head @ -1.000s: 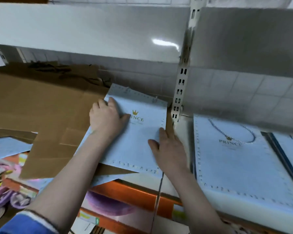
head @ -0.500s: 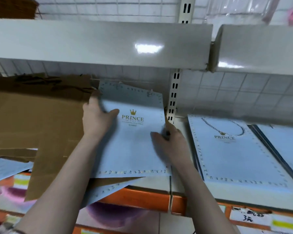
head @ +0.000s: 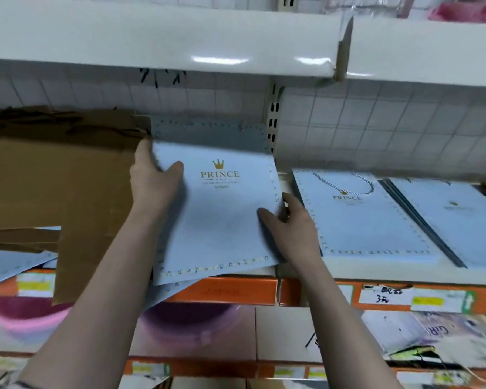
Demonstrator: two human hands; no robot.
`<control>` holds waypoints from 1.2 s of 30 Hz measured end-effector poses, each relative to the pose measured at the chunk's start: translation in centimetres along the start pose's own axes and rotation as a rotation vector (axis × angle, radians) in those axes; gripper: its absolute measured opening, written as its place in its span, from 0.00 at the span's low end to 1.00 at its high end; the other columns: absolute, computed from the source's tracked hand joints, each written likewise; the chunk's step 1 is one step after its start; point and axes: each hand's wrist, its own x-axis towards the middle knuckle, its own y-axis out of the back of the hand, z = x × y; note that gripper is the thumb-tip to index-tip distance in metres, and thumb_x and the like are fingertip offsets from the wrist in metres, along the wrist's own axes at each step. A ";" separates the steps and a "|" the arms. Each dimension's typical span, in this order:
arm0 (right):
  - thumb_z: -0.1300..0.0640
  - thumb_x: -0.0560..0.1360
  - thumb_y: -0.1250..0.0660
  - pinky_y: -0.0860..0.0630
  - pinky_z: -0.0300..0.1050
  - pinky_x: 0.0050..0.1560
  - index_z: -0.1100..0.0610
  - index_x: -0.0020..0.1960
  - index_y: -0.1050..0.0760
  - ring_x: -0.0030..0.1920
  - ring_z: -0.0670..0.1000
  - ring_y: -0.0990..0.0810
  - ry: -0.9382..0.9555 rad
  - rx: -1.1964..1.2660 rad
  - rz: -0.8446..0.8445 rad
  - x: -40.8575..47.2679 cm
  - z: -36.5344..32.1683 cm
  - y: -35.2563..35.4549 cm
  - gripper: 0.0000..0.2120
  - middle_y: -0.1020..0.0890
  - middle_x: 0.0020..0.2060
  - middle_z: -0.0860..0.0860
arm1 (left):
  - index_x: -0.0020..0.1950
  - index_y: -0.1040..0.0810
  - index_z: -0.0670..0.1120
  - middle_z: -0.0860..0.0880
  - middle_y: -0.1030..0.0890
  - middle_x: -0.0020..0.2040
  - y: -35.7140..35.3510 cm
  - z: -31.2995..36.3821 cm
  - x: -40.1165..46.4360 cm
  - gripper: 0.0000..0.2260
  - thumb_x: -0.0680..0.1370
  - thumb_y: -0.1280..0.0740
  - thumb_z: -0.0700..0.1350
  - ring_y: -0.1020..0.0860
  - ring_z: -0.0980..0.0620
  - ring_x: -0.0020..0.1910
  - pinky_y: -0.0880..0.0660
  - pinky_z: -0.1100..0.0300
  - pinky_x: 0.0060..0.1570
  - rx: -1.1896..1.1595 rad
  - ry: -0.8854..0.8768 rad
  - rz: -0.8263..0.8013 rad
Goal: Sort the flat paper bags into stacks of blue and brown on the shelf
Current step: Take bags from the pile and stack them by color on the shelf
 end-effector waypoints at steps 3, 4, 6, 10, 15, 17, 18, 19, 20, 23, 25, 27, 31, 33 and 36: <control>0.49 0.75 0.34 0.34 0.44 0.43 0.55 0.54 0.29 0.46 0.53 0.27 0.005 -0.064 0.024 -0.7 0.3 1.3 0.13 0.24 0.46 0.49 | 0.66 0.31 0.48 0.44 0.27 0.63 -1.2 1.0 -1.6 0.26 0.69 0.33 0.49 0.29 0.45 0.62 0.30 0.54 0.57 -0.001 0.003 -0.025; 0.49 0.75 0.35 0.35 0.45 0.42 0.55 0.51 0.32 0.45 0.54 0.28 0.004 -0.100 0.034 -0.8 0.6 1.9 0.12 0.25 0.45 0.51 | 0.66 0.31 0.46 0.43 0.28 0.63 -1.7 1.3 -2.1 0.28 0.66 0.35 0.51 0.30 0.44 0.62 0.30 0.54 0.57 0.008 0.012 -0.036; 0.48 0.75 0.36 0.38 0.46 0.40 0.55 0.48 0.36 0.42 0.56 0.32 0.008 -0.183 0.060 -1.1 1.3 3.5 0.13 0.28 0.43 0.53 | 0.64 0.30 0.43 0.41 0.30 0.63 -3.2 2.2 -3.1 0.28 0.66 0.35 0.51 0.30 0.43 0.60 0.31 0.55 0.53 0.048 0.031 -0.058; 0.48 0.76 0.37 0.37 0.46 0.41 0.58 0.59 0.32 0.46 0.59 0.28 0.004 -0.271 0.114 -0.9 3.5 8.0 0.17 0.27 0.50 0.55 | 0.56 0.30 0.41 0.37 0.31 0.62 -7.6 3.9 -5.4 0.15 0.74 0.32 0.46 0.29 0.42 0.52 0.33 0.56 0.44 0.162 0.002 -0.122; 0.48 0.77 0.38 0.37 0.46 0.41 0.59 0.60 0.32 0.50 0.60 0.26 0.000 -0.338 0.153 -0.3 8.0 15.9 0.18 0.27 0.51 0.55 | 0.42 0.35 0.45 0.39 0.30 0.49 -15.2 6.5 -9.9 0.13 0.73 0.31 0.47 0.28 0.36 0.51 0.31 0.52 0.44 0.226 -0.036 -0.145; 0.49 0.76 0.38 0.36 0.47 0.42 0.59 0.59 0.31 0.50 0.60 0.26 -0.028 -0.360 0.165 -0.1 10.3 19.5 0.17 0.28 0.50 0.55 | 0.44 0.34 0.43 0.38 0.29 0.49 -19.0 7.6 -12.1 0.15 0.69 0.32 0.51 0.29 0.38 0.46 0.31 0.53 0.42 0.243 -0.041 -0.161; 0.49 0.77 0.38 0.35 0.47 0.42 0.59 0.59 0.31 0.49 0.60 0.26 -0.039 -0.369 0.170 0.1 11.5 21.2 0.17 0.28 0.50 0.55 | 0.45 0.34 0.42 0.39 0.30 0.48 -20.9 8.1 -13.2 0.16 0.69 0.33 0.51 0.31 0.41 0.43 0.34 0.54 0.40 0.257 -0.051 -0.167; 0.49 0.77 0.38 0.35 0.46 0.42 0.58 0.58 0.31 0.48 0.60 0.26 -0.042 -0.379 0.172 0.4 12.7 22.8 0.16 0.29 0.50 0.54 | 0.46 0.34 0.41 0.40 0.31 0.48 -22.7 8.6 -14.3 0.15 0.70 0.32 0.49 0.33 0.43 0.42 0.35 0.56 0.38 0.273 -0.062 -0.167; 0.49 0.77 0.38 0.36 0.46 0.41 0.58 0.58 0.31 0.46 0.60 0.26 -0.041 -0.389 0.173 0.6 13.8 24.3 0.15 0.30 0.49 0.54 | 0.47 0.34 0.41 0.41 0.32 0.48 -24.5 8.9 -15.2 0.14 0.72 0.32 0.46 0.33 0.44 0.43 0.37 0.56 0.40 0.287 -0.074 -0.163; 0.49 0.77 0.38 0.37 0.44 0.41 0.58 0.58 0.30 0.41 0.56 0.30 -0.053 -0.407 0.184 1.4 16.7 28.1 0.15 0.31 0.48 0.52 | 0.48 0.34 0.40 0.43 0.34 0.48 -29.1 10.0 -17.4 0.12 0.73 0.32 0.44 0.34 0.44 0.46 0.38 0.57 0.44 0.304 -0.099 -0.170; 0.50 0.77 0.38 0.37 0.45 0.40 0.58 0.54 0.30 0.40 0.55 0.32 -0.068 -0.414 0.190 1.8 18.3 30.3 0.13 0.33 0.46 0.51 | 0.49 0.33 0.40 0.44 0.35 0.48 -31.6 10.8 -18.5 0.13 0.73 0.32 0.45 0.34 0.45 0.46 0.37 0.57 0.45 0.322 -0.093 -0.188; 0.51 0.76 0.38 0.36 0.45 0.39 0.58 0.49 0.31 0.39 0.56 0.31 -0.084 -0.404 0.187 2.1 19.6 32.1 0.10 0.33 0.44 0.51 | 0.50 0.33 0.40 0.44 0.34 0.49 -33.6 11.3 -19.4 0.13 0.73 0.33 0.45 0.35 0.46 0.48 0.38 0.57 0.47 0.347 -0.085 -0.201; 0.54 0.75 0.38 0.37 0.45 0.38 0.57 0.45 0.35 0.38 0.57 0.32 -0.090 -0.396 0.203 2.5 21.7 34.6 0.08 0.33 0.42 0.52 | 0.54 0.31 0.38 0.39 0.30 0.53 -37.2 12.2 -20.5 0.15 0.74 0.33 0.46 0.32 0.42 0.54 0.38 0.57 0.49 0.375 -0.105 -0.232; 0.54 0.76 0.39 0.37 0.45 0.39 0.57 0.45 0.35 0.38 0.56 0.33 -0.109 -0.396 0.205 2.8 22.7 35.7 0.08 0.34 0.42 0.52 | 0.55 0.30 0.38 0.39 0.30 0.55 -38.8 12.7 -20.9 0.16 0.74 0.33 0.46 0.31 0.40 0.56 0.37 0.56 0.50 0.384 -0.112 -0.248; 0.55 0.76 0.39 0.36 0.45 0.40 0.60 0.46 0.32 0.39 0.57 0.32 -0.149 -0.401 0.198 3.3 24.0 37.0 0.08 0.33 0.42 0.52 | 0.56 0.29 0.37 0.38 0.28 0.56 -40.8 12.7 -21.3 0.17 0.74 0.33 0.47 0.31 0.39 0.58 0.35 0.54 0.53 0.408 -0.130 -0.275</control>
